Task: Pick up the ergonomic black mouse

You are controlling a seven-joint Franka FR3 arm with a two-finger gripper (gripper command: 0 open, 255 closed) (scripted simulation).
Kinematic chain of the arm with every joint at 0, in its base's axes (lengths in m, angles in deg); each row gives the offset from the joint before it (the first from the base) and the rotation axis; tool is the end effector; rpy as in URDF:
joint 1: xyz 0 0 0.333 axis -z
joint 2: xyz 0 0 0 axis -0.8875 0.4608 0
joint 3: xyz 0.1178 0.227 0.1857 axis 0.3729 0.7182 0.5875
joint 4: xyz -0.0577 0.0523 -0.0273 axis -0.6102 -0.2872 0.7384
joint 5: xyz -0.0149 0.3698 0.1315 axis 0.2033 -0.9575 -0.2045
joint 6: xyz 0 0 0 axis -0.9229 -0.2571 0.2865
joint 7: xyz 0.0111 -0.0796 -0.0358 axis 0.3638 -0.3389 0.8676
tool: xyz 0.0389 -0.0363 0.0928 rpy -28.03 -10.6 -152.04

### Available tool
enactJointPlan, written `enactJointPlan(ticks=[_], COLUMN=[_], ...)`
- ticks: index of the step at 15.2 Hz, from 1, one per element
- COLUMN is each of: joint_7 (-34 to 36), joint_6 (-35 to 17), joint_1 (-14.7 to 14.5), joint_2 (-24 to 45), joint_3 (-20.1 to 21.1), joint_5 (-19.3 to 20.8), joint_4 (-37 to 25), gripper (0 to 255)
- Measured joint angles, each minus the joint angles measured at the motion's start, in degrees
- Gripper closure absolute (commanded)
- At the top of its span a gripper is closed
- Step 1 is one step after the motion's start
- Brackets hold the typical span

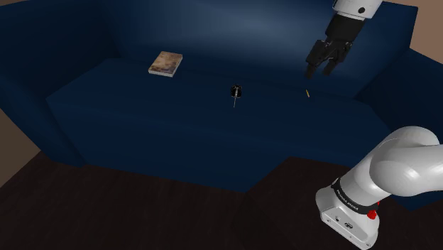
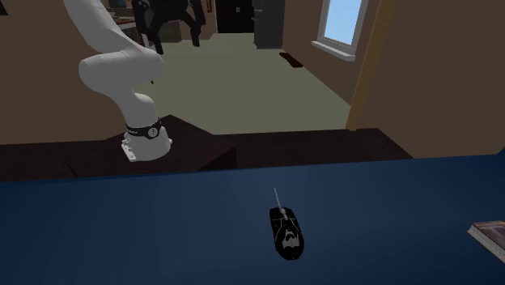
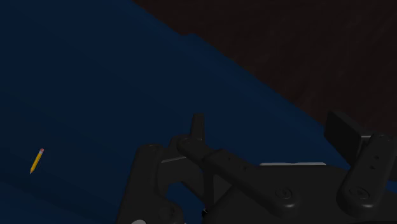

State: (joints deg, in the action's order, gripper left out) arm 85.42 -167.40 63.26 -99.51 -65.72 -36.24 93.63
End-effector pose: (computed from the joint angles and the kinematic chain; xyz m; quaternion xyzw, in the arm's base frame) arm 0.3043 0.0051 0.5805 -0.9958 0.0832 0.0106 0.0360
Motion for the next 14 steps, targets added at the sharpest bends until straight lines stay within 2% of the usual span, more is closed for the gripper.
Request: enactJointPlan(ticks=[4, 11, 14], joint_7=[1.94, 7.01, 9.39], joint_6=[-3.42, -13.48, -16.72], joint_1=[0.4, 1.97, 2.44], joint_2=[4.22, 17.95, 25.03], joint_3=[0.62, 1.31, 1.57], joint_5=[-0.9, -2.92, -3.78], joint_4=[-0.43, -2.98, -6.45], gripper=[0, 0, 0])
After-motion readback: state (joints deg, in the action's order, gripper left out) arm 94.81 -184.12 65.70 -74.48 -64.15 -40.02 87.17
